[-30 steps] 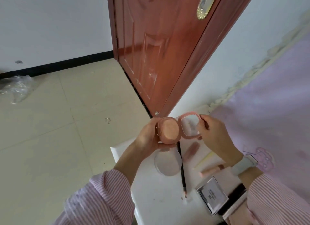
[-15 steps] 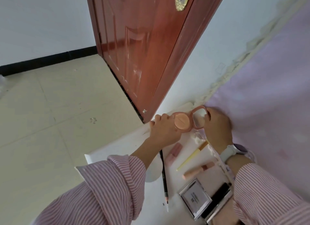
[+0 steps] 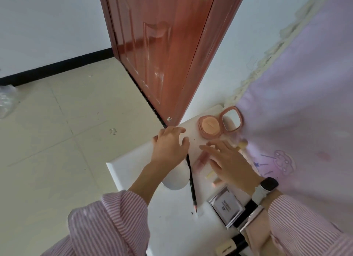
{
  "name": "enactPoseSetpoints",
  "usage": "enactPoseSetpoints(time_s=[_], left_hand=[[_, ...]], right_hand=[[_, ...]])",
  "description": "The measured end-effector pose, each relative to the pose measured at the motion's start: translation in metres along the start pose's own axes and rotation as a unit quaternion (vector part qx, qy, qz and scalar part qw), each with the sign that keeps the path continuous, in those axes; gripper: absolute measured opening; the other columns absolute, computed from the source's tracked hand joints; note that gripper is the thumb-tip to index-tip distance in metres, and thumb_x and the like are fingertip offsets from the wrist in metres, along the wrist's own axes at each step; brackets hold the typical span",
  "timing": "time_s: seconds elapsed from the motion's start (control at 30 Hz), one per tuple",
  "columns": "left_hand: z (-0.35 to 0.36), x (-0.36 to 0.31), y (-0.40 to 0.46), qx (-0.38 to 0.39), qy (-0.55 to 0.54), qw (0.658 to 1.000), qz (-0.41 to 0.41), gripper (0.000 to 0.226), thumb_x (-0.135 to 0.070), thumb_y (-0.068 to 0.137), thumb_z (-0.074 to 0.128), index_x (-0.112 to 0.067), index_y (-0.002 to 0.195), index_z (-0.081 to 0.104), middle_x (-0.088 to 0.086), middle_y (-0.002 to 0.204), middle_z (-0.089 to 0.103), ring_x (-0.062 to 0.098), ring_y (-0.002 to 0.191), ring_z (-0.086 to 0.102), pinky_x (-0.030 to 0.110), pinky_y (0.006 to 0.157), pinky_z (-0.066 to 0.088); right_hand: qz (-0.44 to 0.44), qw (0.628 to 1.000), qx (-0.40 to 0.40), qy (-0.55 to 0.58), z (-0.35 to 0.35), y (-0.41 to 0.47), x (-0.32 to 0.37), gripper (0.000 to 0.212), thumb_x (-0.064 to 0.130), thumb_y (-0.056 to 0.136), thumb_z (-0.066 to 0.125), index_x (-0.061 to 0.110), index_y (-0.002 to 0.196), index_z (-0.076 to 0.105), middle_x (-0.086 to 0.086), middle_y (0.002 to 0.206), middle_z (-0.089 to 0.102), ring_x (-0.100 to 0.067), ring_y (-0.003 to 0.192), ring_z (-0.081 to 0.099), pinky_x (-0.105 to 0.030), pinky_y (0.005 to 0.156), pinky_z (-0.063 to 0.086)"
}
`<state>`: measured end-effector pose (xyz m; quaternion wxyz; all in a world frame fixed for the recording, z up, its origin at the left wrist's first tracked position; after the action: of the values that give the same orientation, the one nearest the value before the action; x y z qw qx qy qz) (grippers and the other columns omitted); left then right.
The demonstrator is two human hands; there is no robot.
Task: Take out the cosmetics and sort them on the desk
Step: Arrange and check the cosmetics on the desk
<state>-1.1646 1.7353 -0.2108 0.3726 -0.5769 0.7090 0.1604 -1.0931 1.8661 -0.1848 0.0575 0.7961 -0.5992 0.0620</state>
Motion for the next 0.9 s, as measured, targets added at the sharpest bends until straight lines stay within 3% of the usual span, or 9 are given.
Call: enactPoseSetpoints(time_s=[0.1, 0.17, 0.27, 0.33, 0.4, 0.5, 0.7, 0.8, 0.9], left_hand=[[-0.011, 0.013, -0.026, -0.019, -0.074, 0.997, -0.022, 0.029, -0.02, 0.092, 0.049, -0.017, 0.118, 0.06, -0.001, 0.126, 0.057, 0.021, 0.12, 0.045, 0.036, 0.103, 0.033], [-0.015, 0.017, -0.04, -0.035, -0.09, 0.995, -0.019, 0.027, -0.017, 0.091, 0.05, -0.017, 0.115, 0.062, -0.002, 0.123, 0.059, 0.018, 0.118, 0.047, 0.035, 0.102, 0.035], [-0.023, 0.015, -0.057, -0.079, -0.11, 0.991, 0.01, 0.024, -0.011, 0.09, 0.052, -0.013, 0.11, 0.065, -0.002, 0.115, 0.063, 0.016, 0.111, 0.051, 0.018, 0.093, 0.035], [-0.027, 0.013, -0.067, -0.099, -0.145, 0.984, 0.022, 0.022, -0.007, 0.088, 0.054, -0.012, 0.107, 0.066, -0.003, 0.109, 0.064, 0.013, 0.104, 0.055, 0.012, 0.085, 0.037], [-0.028, 0.012, -0.074, -0.099, -0.204, 0.974, 0.013, 0.021, -0.008, 0.088, 0.055, -0.016, 0.104, 0.066, -0.009, 0.104, 0.063, 0.006, 0.097, 0.058, 0.008, 0.078, 0.042], [-0.022, 0.006, -0.079, -0.072, -0.255, 0.964, 0.001, 0.019, -0.012, 0.088, 0.056, -0.023, 0.102, 0.064, -0.015, 0.099, 0.062, 0.001, 0.088, 0.058, 0.004, 0.069, 0.041], [-0.008, -0.011, -0.088, 0.006, -0.255, 0.966, 0.051, 0.03, -0.019, 0.086, 0.061, -0.026, 0.116, 0.058, -0.015, 0.103, 0.061, -0.004, 0.083, 0.057, 0.009, 0.07, 0.044], [-0.01, -0.014, -0.091, 0.005, -0.241, 0.967, 0.083, 0.037, -0.019, 0.082, 0.068, -0.024, 0.117, 0.058, -0.014, 0.099, 0.06, 0.003, 0.082, 0.057, 0.012, 0.071, 0.044], [-0.014, -0.022, -0.096, -0.02, -0.155, 0.977, 0.148, 0.032, -0.027, 0.085, 0.062, -0.008, 0.111, 0.062, -0.001, 0.095, 0.061, 0.016, 0.079, 0.053, 0.022, 0.071, 0.045]], right_hand=[[0.025, 0.997, 0.068, 0.009, 0.024, -0.003, 0.0, 0.035, 0.013, 0.083, 0.063, 0.013, 0.118, 0.06, -0.009, 0.117, 0.058, -0.03, 0.105, 0.053, -0.04, 0.084, 0.047], [0.04, 0.996, 0.081, 0.014, 0.028, -0.002, -0.005, 0.032, 0.021, 0.089, 0.055, 0.014, 0.12, 0.057, -0.005, 0.121, 0.053, -0.025, 0.111, 0.046, -0.034, 0.092, 0.038], [0.063, 0.993, 0.099, 0.02, 0.026, -0.001, -0.009, 0.031, 0.024, 0.09, 0.052, 0.014, 0.119, 0.056, -0.002, 0.121, 0.049, -0.02, 0.111, 0.039, -0.026, 0.09, 0.03], [0.132, 0.986, 0.037, 0.093, 0.01, -0.005, -0.015, 0.026, 0.019, 0.085, 0.061, 0.012, 0.11, 0.061, -0.004, 0.108, 0.047, -0.015, 0.101, 0.042, -0.021, 0.081, 0.028], [0.23, 0.934, -0.054, 0.267, -0.009, -0.015, -0.025, 0.01, 0.015, 0.08, 0.068, 0.019, 0.089, 0.066, 0.002, 0.089, 0.047, -0.001, 0.077, 0.044, -0.013, 0.07, 0.031], [0.305, 0.772, -0.079, 0.552, -0.009, -0.026, -0.02, 0.008, 0.02, 0.07, 0.068, 0.018, 0.069, 0.061, 0.007, 0.055, 0.047, -0.005, 0.049, 0.039, -0.016, 0.05, 0.033], [0.31, 0.66, -0.016, 0.684, 0.002, -0.036, 0.009, 0.027, 0.018, 0.075, 0.066, 0.004, 0.097, 0.062, -0.005, 0.077, 0.067, -0.011, 0.06, 0.054, -0.018, 0.048, 0.041], [0.32, 0.65, 0.002, 0.69, 0.006, -0.041, 0.022, 0.034, 0.034, 0.073, 0.066, 0.005, 0.091, 0.068, -0.004, 0.073, 0.064, -0.011, 0.058, 0.051, -0.018, 0.049, 0.04], [0.342, 0.693, 0.016, 0.634, 0.009, -0.043, 0.027, 0.063, 0.045, 0.077, 0.061, -0.015, 0.097, 0.056, 0.0, 0.055, 0.045, -0.012, 0.052, 0.036, -0.024, 0.049, 0.03]])
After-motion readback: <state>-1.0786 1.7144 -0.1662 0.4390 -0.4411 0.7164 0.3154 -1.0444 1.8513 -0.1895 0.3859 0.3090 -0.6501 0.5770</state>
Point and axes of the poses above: each hand's wrist, its own y-axis towards the middle knuckle, its own z-axis out of the palm, x = y × z, the point moved 8 cm from there along y, towards the middle knuckle
